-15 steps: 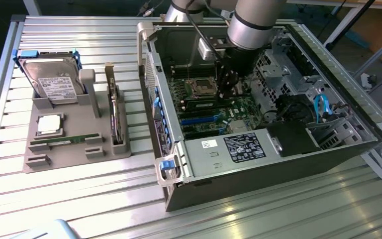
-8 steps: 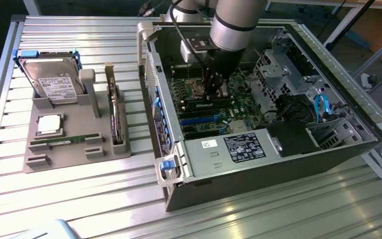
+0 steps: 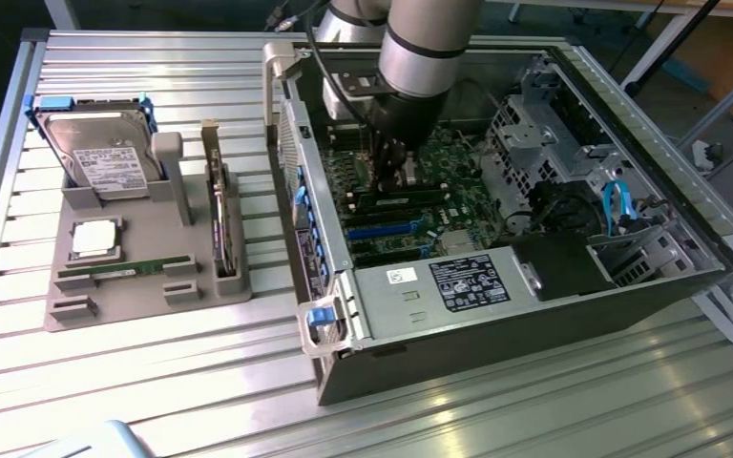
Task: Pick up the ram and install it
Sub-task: 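Press down the ram until it locks into place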
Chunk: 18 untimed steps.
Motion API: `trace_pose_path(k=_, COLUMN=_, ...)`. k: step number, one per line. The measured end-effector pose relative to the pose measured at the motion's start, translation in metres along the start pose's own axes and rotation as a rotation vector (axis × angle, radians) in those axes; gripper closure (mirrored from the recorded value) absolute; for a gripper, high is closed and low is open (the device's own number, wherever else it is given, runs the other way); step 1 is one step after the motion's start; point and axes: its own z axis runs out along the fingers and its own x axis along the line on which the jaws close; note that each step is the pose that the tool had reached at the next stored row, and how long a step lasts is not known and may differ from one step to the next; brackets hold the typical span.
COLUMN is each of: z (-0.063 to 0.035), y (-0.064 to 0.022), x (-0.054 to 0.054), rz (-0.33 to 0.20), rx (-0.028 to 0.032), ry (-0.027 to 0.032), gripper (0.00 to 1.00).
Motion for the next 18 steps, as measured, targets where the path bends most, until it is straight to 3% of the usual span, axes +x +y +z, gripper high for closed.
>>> trace_pose_path(k=18, z=0.0074, y=0.0043, x=-0.0027, rz=0.001, rx=0.0001, ry=-0.0033, gripper=0.9)
